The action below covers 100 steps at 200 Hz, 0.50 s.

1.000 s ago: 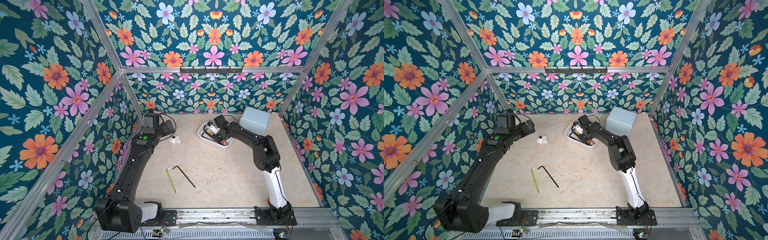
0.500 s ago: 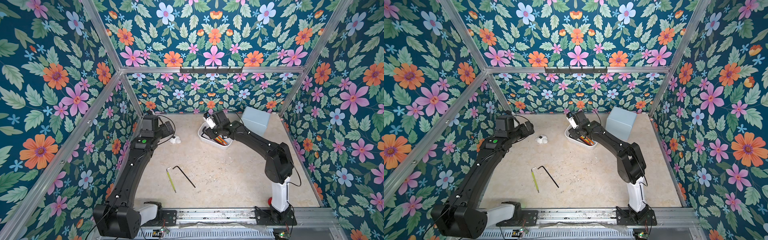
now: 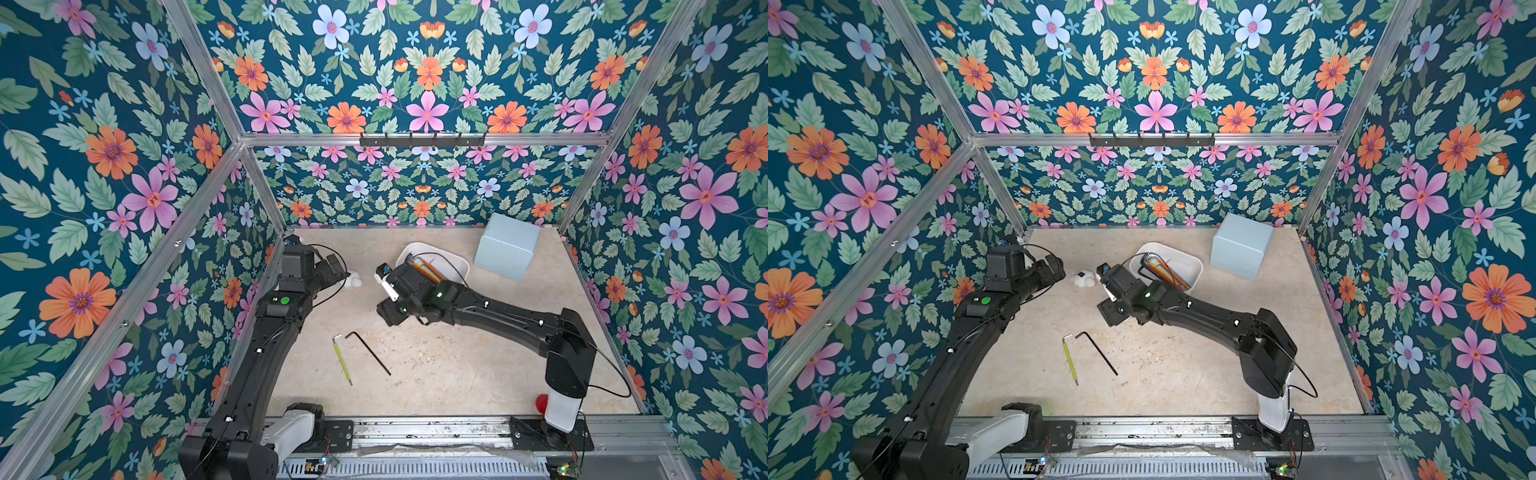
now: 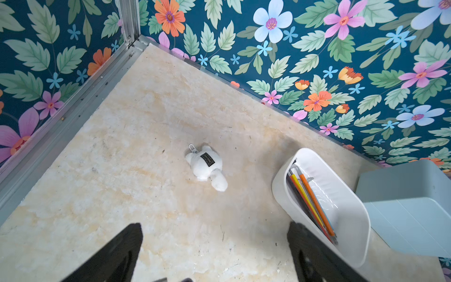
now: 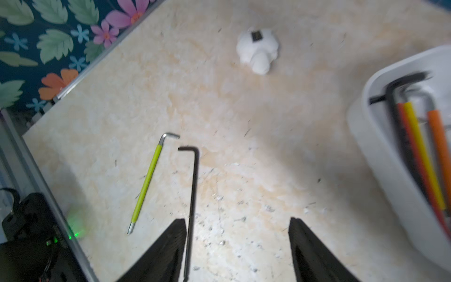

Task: Put the hex key on the desktop into the storage box
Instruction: Place the Allen key in the storage box, then pick up the Allen key from the center of the board.

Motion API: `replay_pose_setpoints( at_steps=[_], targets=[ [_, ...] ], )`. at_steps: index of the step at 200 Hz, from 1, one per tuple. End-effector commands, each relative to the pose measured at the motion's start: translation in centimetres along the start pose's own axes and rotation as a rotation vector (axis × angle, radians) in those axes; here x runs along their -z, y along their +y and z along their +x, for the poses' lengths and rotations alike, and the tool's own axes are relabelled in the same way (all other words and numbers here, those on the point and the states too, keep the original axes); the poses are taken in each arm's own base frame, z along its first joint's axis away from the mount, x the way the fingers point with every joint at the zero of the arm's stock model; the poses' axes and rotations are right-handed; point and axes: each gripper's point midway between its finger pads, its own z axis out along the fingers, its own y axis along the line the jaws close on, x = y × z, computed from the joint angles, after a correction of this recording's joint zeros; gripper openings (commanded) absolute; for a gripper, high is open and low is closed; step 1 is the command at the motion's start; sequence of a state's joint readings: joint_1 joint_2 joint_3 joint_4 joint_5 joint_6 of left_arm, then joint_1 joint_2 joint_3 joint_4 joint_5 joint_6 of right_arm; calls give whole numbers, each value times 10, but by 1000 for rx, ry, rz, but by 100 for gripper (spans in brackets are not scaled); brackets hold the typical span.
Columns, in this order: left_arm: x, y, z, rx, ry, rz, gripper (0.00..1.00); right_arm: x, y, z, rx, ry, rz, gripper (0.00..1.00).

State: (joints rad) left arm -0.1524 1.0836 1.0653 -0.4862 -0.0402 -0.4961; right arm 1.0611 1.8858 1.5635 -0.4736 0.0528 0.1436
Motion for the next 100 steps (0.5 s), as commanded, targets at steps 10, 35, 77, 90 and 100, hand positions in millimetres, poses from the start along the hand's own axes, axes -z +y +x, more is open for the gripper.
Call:
replay_pose_setpoints(
  at_steps=[10, 35, 77, 90, 100],
  targets=[
    [4, 2, -1, 31, -21, -4, 99, -27, 11, 38, -40, 137, 49, 69],
    [7, 4, 4, 51, -16, -1, 100, -50, 22, 60, -19, 227, 68, 66],
    [15, 10, 9, 66, -22, -9, 99, -72, 42, 84, 26, 309, 71, 62],
    [18, 14, 12, 67, -23, -18, 100, -76, 46, 87, 32, 323, 66, 61],
    [21, 16, 13, 68, -27, -22, 99, -79, 48, 89, 39, 332, 72, 61]
  ],
)
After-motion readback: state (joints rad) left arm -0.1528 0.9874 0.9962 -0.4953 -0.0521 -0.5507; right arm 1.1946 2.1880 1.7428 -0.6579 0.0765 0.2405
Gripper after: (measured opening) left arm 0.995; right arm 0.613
